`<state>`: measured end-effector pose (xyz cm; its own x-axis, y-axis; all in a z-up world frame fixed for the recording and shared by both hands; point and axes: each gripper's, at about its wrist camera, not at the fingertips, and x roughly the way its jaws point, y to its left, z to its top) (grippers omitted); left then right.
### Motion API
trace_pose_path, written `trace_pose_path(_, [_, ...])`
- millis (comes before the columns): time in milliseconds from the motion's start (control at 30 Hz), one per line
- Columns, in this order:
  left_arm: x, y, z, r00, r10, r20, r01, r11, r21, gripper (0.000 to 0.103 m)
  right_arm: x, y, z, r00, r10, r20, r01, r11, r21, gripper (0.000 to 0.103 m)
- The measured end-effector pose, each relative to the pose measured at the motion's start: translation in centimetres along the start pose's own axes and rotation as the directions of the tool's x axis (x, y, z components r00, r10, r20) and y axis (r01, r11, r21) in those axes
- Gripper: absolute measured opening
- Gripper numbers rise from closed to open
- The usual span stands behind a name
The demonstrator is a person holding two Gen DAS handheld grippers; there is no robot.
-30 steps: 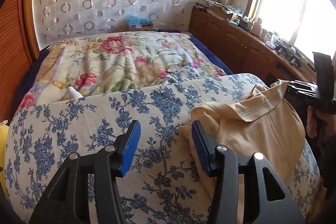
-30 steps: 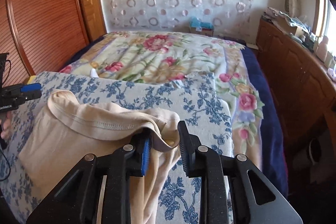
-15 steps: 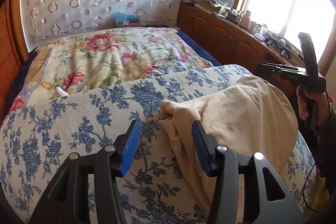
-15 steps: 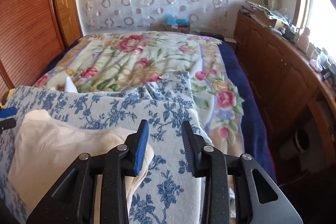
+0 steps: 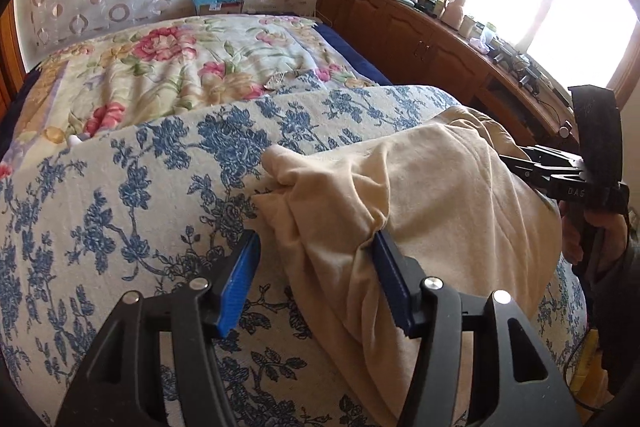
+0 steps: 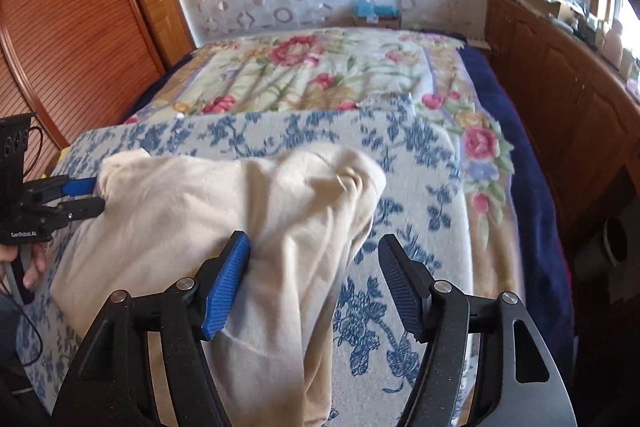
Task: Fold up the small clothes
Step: 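Grasp the folded shirt with both grippers and lift it off the bed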
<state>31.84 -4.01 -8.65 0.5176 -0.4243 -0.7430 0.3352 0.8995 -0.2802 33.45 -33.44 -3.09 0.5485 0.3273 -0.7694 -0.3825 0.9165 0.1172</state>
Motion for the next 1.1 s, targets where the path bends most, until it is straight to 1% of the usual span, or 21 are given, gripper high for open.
trace_pose_path(100, [0.2, 0.2, 0.0, 1.000, -0.017, 0.000, 0.017, 1.000, -0.017, 0.057, 0.5, -0.5, -0.4, 1.000, 0.028, -0.005, -0.028, 0.999, 0.037, 0.069])
trace_pose_path(167, [0.3, 0.1, 0.0, 1.000, -0.020, -0.003, 0.020, 1.000, -0.011, 0.057, 0.8, -0.7, -0.6, 0.998, 0.060, -0.012, -0.059, 0.997, 0.055, 0.069])
trace_pose_path(233, [0.3, 0.0, 0.1, 1.000, -0.023, -0.008, 0.023, 1.000, -0.010, 0.057, 1.0, -0.7, -0.6, 0.997, 0.080, -0.017, -0.079, 0.995, 0.057, 0.069])
trace_pose_path(333, [0.4, 0.0, 0.2, 0.999, -0.053, -0.011, 0.053, 0.998, -0.017, 0.057, 1.1, -0.1, -0.6, 0.996, 0.092, -0.017, -0.091, 0.995, 0.036, 0.068])
trace_pose_path(367, [0.4, 0.0, 0.2, 0.997, -0.072, -0.013, 0.072, 0.997, -0.019, 0.056, 1.2, 0.1, -0.6, 0.995, 0.097, -0.019, -0.097, 0.995, 0.026, 0.059])
trace_pose_path(400, [0.4, -0.1, 0.2, 0.995, -0.099, -0.013, 0.099, 0.995, -0.020, 0.045, 1.3, 0.3, -0.7, 0.993, 0.113, -0.024, -0.113, 0.993, 0.022, 0.045])
trace_pose_path(433, [0.4, -0.2, 0.2, 0.992, -0.122, -0.017, 0.122, 0.992, -0.022, 0.038, 1.3, 0.6, -0.7, 0.989, 0.146, -0.032, -0.145, 0.989, 0.017, 0.039])
trace_pose_path(467, [0.4, -0.3, 0.2, 0.991, -0.131, -0.021, 0.130, 0.991, -0.022, 0.032, 1.3, 0.7, -0.7, 0.987, 0.156, -0.036, -0.155, 0.988, 0.010, 0.030])
trace_pose_path(500, [0.3, -0.4, 0.2, 0.991, -0.133, -0.019, 0.132, 0.991, -0.022, 0.023, 1.3, 1.1, -0.7, 0.986, 0.164, -0.038, -0.164, 0.986, -0.006, 0.022])
trace_pose_path(533, [0.1, -0.6, 0.2, 0.990, -0.141, -0.019, 0.140, 0.990, -0.016, 0.014, 1.0, 1.5, -0.7, 0.985, 0.168, -0.033, -0.169, 0.985, -0.028, 0.020])
trace_pose_path(567, [-0.3, -0.7, 0.3, 0.988, -0.155, -0.010, 0.155, 0.988, -0.012, 0.011, 0.8, 1.6, -0.7, 0.986, 0.163, -0.023, -0.164, 0.986, -0.038, 0.017])
trace_pose_path(633, [-1.7, -1.0, 0.3, 0.984, -0.175, 0.029, 0.175, 0.985, 0.004, 0.009, -0.1, 1.9, -0.5, 0.983, 0.183, 0.000, -0.183, 0.983, -0.032, 0.015])
trace_pose_path(733, [-4.5, -1.3, 0.1, 0.978, -0.180, 0.105, 0.179, 0.984, 0.021, 0.009, -2.0, 3.2, 0.1, 0.981, 0.188, 0.054, -0.184, 0.980, -0.073, 0.014])
trace_pose_path(833, [-8.0, -1.0, -0.6, 0.969, -0.169, 0.182, 0.168, 0.986, 0.024, 0.009, -3.5, 5.2, 1.2, 0.972, 0.217, 0.088, -0.207, 0.972, -0.115, 0.014])
trace_pose_path(900, [-10.4, 0.0, -1.3, 0.959, -0.155, 0.237, 0.157, 0.988, 0.009, 0.009, -4.1, 6.8, 2.3, 0.963, 0.243, 0.113, -0.227, 0.964, -0.139, 0.014])
trace_pose_path(967, [-12.7, 1.6, -2.1, 0.953, -0.121, 0.278, 0.132, 0.991, -0.020, 0.009, -4.4, 8.8, 3.4, 0.955, 0.266, 0.131, -0.241, 0.954, -0.178, 0.013])
trace_pose_path(1100, [-16.9, 6.0, -4.4, 0.937, -0.008, 0.349, 0.047, 0.994, -0.102, 0.009, -3.3, 13.5, 6.3, 0.937, 0.322, 0.134, -0.282, 0.926, -0.251, 0.013])
